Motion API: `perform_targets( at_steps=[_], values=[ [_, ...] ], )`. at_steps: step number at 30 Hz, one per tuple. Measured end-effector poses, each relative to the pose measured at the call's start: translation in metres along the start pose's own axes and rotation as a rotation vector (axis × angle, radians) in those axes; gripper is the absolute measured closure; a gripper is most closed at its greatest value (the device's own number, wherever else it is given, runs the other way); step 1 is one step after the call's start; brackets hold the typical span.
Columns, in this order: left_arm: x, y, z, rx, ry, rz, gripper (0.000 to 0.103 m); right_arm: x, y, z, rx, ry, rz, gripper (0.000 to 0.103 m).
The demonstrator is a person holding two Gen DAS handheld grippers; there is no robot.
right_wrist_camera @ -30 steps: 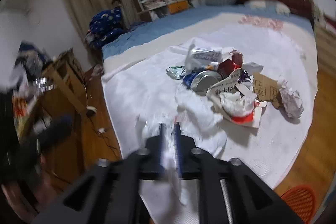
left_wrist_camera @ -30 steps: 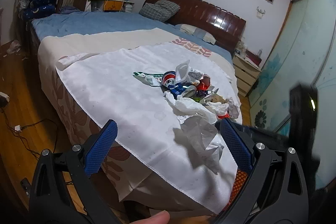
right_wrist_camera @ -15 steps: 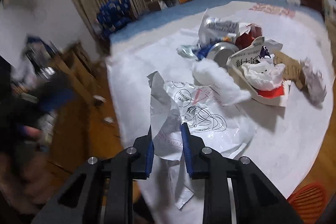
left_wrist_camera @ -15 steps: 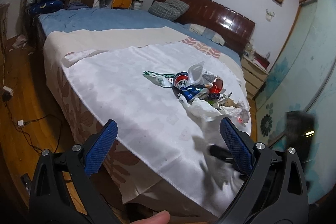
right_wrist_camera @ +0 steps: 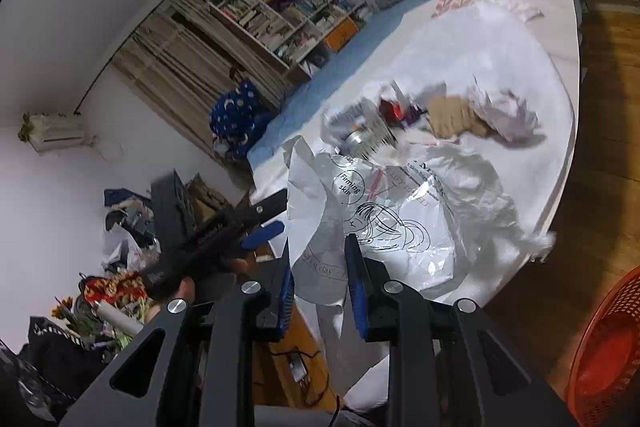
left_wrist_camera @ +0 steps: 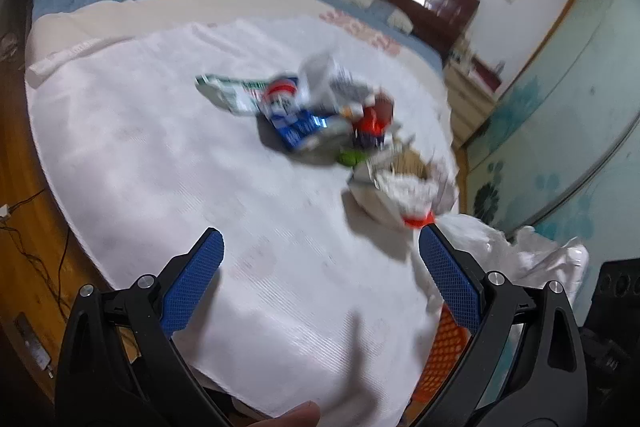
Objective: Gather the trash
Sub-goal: 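Lift the white plastic bag with the right tool and swing toward the basket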
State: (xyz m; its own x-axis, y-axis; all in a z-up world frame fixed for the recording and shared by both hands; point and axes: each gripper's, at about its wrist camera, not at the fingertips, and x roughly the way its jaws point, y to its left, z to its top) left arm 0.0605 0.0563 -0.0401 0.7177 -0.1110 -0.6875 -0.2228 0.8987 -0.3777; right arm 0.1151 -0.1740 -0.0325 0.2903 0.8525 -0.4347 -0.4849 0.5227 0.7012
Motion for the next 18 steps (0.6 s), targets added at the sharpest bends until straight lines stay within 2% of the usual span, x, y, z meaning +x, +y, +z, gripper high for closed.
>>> perform_targets(
  at_steps=[6,9,10,14,16,18],
  values=[
    [-0.003,0.002,-0.008,-0.020,-0.005,0.044,0.006,0.038,0.005,0.002,-0.025,0.050,0.097,0.078],
    [-0.012,0.018,-0.006,-0.066,-0.019,0.060,0.006,0.043,0.015,-0.002,0.000,0.069,0.192,0.078],
    [-0.015,0.023,-0.005,-0.082,-0.026,0.068,0.006,0.045,0.010,-0.005,0.069,0.067,0.287,0.078],
    [-0.034,0.050,-0.001,-0.146,-0.085,0.116,0.006,0.046,-0.001,-0.004,0.240,0.014,0.517,0.078],
    [-0.040,0.059,-0.001,-0.162,-0.093,0.105,0.006,0.040,0.001,0.004,0.249,-0.025,0.573,0.078],
    [-0.036,0.055,-0.002,-0.137,-0.057,0.066,0.006,0.030,0.005,0.009,0.213,-0.062,0.548,0.078]
  ],
)
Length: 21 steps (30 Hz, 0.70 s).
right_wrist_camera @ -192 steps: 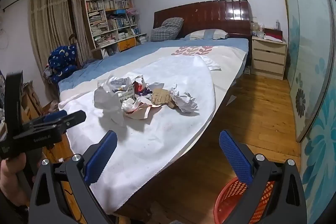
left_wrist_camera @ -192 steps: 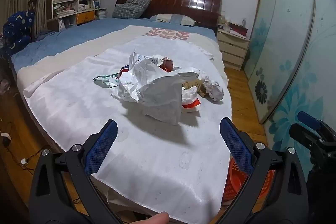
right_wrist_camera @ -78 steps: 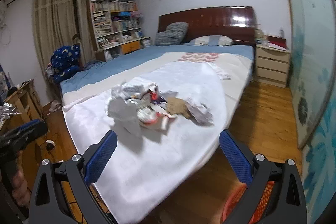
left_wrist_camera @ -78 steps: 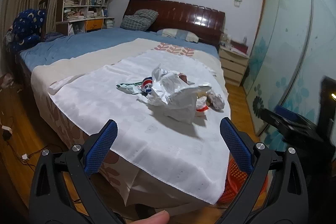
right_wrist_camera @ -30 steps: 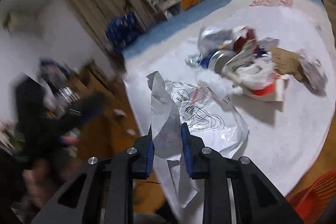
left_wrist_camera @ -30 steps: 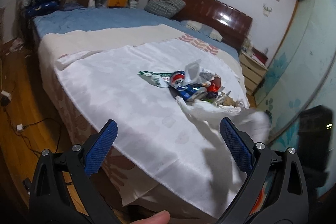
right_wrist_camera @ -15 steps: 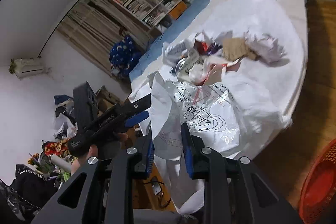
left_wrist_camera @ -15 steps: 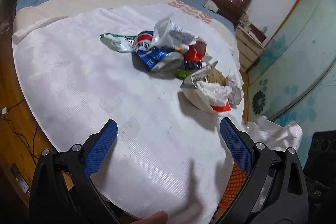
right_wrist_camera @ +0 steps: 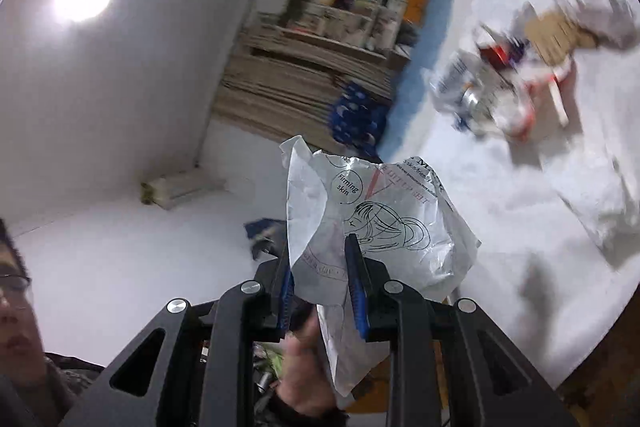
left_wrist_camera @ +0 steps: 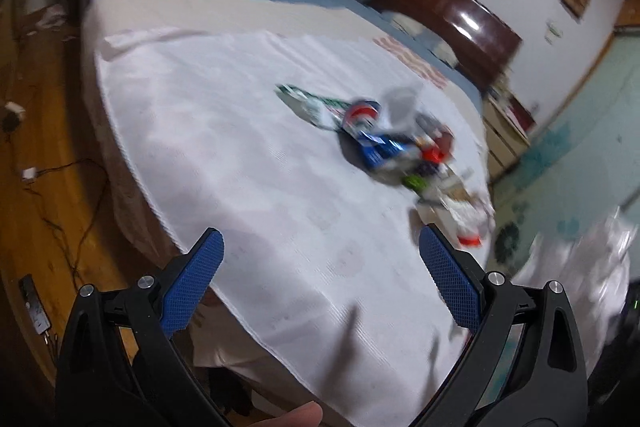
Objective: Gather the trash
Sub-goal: 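Lift the white plastic bag with the right tool and swing toward the basket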
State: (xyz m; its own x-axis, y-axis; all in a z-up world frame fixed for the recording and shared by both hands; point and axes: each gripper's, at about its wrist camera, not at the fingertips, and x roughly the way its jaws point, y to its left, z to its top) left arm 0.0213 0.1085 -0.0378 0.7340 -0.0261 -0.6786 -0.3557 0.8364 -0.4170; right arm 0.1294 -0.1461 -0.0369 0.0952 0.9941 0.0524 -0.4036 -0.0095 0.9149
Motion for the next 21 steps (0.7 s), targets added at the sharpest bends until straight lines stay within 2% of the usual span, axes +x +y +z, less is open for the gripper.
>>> perform_targets(
  at_steps=[5,7,10,12,16,18,21],
  values=[
    [0.018,-0.058,-0.019,0.168,0.057,-0.014,0.006,-0.043,0.024,0.006,-0.125,-0.095,-0.189,0.078],
    [0.032,-0.090,-0.031,0.249,0.080,0.012,0.006,-0.061,0.027,0.006,-0.167,-0.112,-0.275,0.078],
    [0.052,-0.127,-0.047,0.343,0.106,0.062,0.006,-0.078,0.029,0.003,-0.248,-0.108,-0.451,0.078],
    [0.065,-0.143,-0.056,0.395,0.115,0.112,0.006,-0.089,0.032,0.002,-0.267,-0.102,-0.513,0.078],
    [0.099,-0.162,-0.067,0.436,0.163,0.236,0.006,-0.104,0.029,-0.001,-0.302,-0.076,-0.620,0.078],
    [0.111,-0.170,-0.074,0.473,0.146,0.306,0.006,-0.112,0.031,-0.001,-0.328,-0.067,-0.691,0.078],
    [0.112,-0.173,-0.077,0.463,0.104,0.299,0.006,-0.130,0.031,0.000,-0.346,-0.067,-0.761,0.078]
  ],
)
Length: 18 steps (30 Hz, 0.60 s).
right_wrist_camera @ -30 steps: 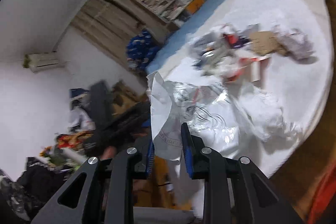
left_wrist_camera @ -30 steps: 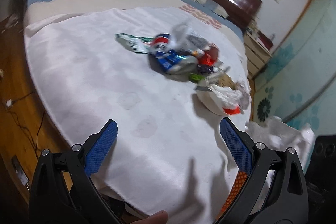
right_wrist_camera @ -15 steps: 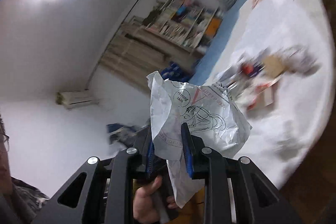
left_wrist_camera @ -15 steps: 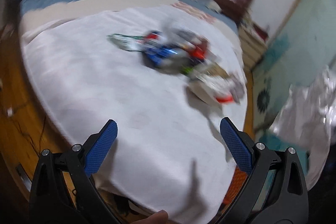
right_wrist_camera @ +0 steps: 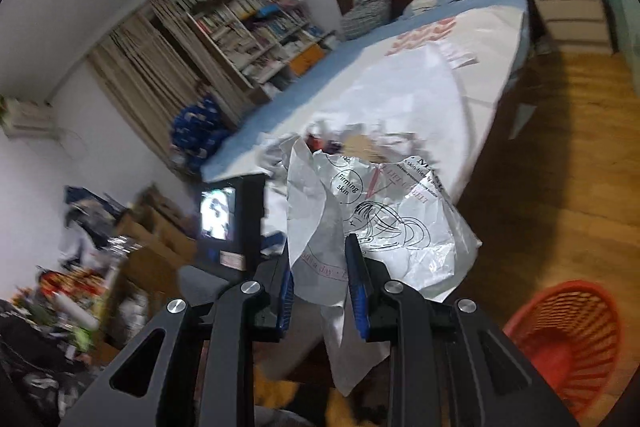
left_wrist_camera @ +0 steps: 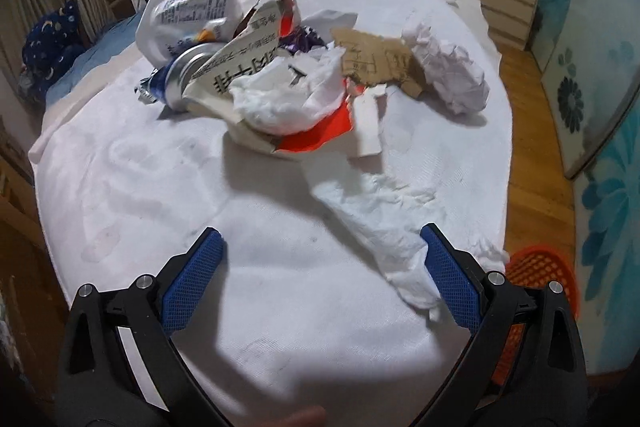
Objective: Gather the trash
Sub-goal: 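Lift the white plastic bag with the right tool and swing toward the basket, then grasp the white tissue with the left tool while the right tool carries the bag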
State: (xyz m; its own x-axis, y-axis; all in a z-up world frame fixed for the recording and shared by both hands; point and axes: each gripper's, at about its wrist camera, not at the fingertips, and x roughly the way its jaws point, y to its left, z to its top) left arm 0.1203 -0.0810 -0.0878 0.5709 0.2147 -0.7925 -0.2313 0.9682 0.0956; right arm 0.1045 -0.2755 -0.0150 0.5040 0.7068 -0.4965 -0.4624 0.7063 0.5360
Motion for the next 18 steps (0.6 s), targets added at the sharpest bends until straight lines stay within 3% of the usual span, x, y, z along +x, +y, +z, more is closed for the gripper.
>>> perform_targets(
  at_steps=[1,2,3,5,7,9,18],
  values=[
    [-0.002,0.002,0.000,-0.018,-0.016,-0.012,0.008,-0.005,-0.005,-0.001,-0.003,0.002,-0.017,0.078],
    [-0.003,0.004,0.000,-0.024,-0.024,-0.017,0.021,-0.009,-0.008,0.000,-0.009,0.000,-0.043,0.078],
    [-0.004,0.004,0.000,-0.017,-0.032,-0.004,0.046,-0.011,-0.011,0.000,-0.010,0.001,-0.058,0.078],
    [-0.008,0.007,0.000,-0.014,-0.041,0.001,0.071,-0.014,-0.018,0.001,0.007,0.002,-0.074,0.078],
    [-0.011,0.012,0.002,-0.029,-0.034,-0.044,0.093,-0.014,-0.022,0.000,0.013,0.007,-0.092,0.078],
    [-0.011,0.015,0.001,-0.042,-0.024,-0.086,0.098,-0.013,-0.023,0.000,0.008,0.013,-0.112,0.078],
    [-0.027,0.012,0.002,-0.047,-0.063,-0.187,0.100,-0.009,-0.019,0.008,-0.024,0.021,-0.175,0.078]
  ],
)
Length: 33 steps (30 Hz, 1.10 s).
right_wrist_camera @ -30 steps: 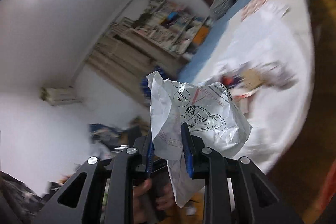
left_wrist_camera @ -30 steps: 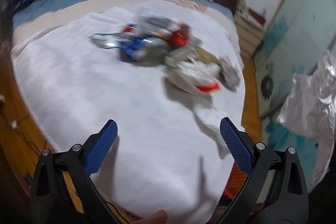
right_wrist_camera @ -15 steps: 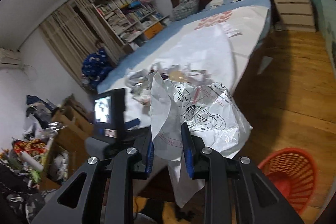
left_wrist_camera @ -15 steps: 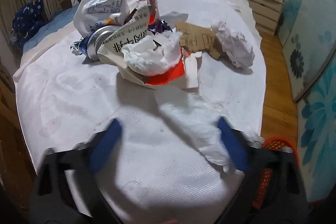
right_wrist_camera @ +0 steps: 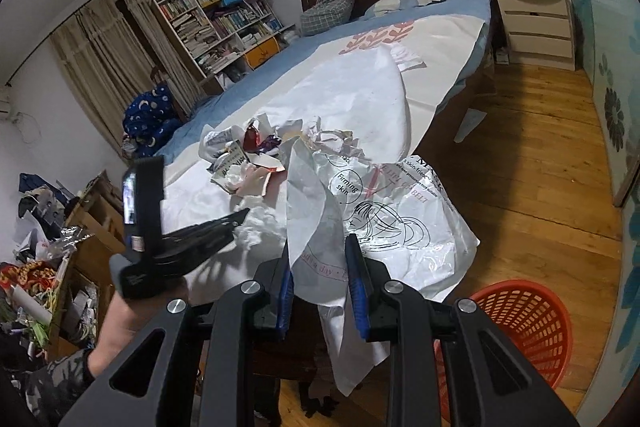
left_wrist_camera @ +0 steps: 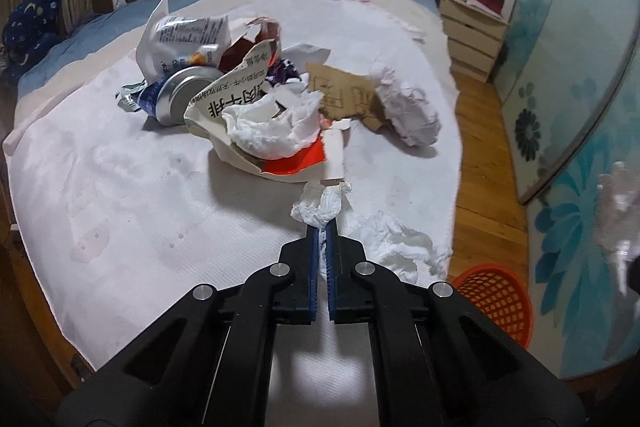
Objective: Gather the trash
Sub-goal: 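Grasp the white tissue with the left tool while the right tool carries the bag, then open both tools over the red basket, dropping the bag and tissue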
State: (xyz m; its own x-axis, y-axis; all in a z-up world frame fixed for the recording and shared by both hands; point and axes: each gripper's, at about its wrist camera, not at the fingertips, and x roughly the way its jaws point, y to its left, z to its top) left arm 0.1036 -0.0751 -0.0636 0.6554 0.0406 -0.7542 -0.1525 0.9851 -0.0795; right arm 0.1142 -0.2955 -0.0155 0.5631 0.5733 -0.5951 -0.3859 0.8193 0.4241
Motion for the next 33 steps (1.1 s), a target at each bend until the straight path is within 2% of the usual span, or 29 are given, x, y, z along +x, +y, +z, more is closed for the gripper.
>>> perform_targets(
  at_steps=[3,6,8,11,12,15,17,19,22,23,25,28,31,32,33],
  values=[
    [-0.013,0.001,0.002,-0.015,-0.019,-0.030,0.100,-0.003,0.002,-0.001,-0.016,-0.002,-0.039,0.078],
    [-0.041,0.002,0.006,-0.032,-0.077,-0.062,0.100,-0.014,0.004,-0.002,-0.046,-0.021,-0.105,0.078],
    [-0.076,0.001,0.011,-0.044,-0.168,-0.084,0.100,-0.028,0.003,-0.004,-0.062,-0.050,-0.160,0.078],
    [-0.118,-0.019,0.014,0.019,-0.324,-0.086,0.100,-0.066,0.001,-0.008,-0.075,-0.132,-0.267,0.077],
    [-0.129,-0.031,0.013,0.045,-0.369,-0.123,0.100,-0.078,-0.001,-0.011,-0.073,-0.157,-0.298,0.077],
    [-0.137,-0.074,0.005,0.125,-0.404,-0.273,0.100,-0.114,-0.016,-0.025,-0.051,-0.205,-0.397,0.077],
    [-0.123,-0.103,-0.002,0.177,-0.356,-0.358,0.100,-0.125,-0.035,-0.035,-0.011,-0.184,-0.423,0.076],
    [-0.091,-0.134,-0.011,0.208,-0.264,-0.458,0.100,-0.125,-0.055,-0.041,0.031,-0.145,-0.439,0.076],
    [-0.037,-0.167,-0.022,0.222,-0.101,-0.515,0.100,-0.107,-0.090,-0.047,0.094,-0.043,-0.447,0.075],
    [-0.013,-0.179,-0.026,0.226,-0.031,-0.525,0.100,-0.097,-0.102,-0.049,0.104,0.003,-0.459,0.075],
    [0.031,-0.202,-0.039,0.262,0.092,-0.487,0.100,-0.079,-0.125,-0.051,0.154,0.078,-0.460,0.075],
    [0.067,-0.222,-0.052,0.278,0.188,-0.455,0.100,-0.068,-0.146,-0.051,0.189,0.117,-0.470,0.075],
    [0.085,-0.238,-0.062,0.296,0.235,-0.452,0.098,-0.066,-0.151,-0.048,0.200,0.122,-0.475,0.061],
    [0.090,-0.244,-0.063,0.308,0.251,-0.456,0.094,-0.067,-0.155,-0.049,0.214,0.128,-0.468,0.052],
    [0.092,-0.246,-0.063,0.314,0.253,-0.454,0.082,-0.064,-0.155,-0.047,0.221,0.130,-0.466,0.049]
  ],
)
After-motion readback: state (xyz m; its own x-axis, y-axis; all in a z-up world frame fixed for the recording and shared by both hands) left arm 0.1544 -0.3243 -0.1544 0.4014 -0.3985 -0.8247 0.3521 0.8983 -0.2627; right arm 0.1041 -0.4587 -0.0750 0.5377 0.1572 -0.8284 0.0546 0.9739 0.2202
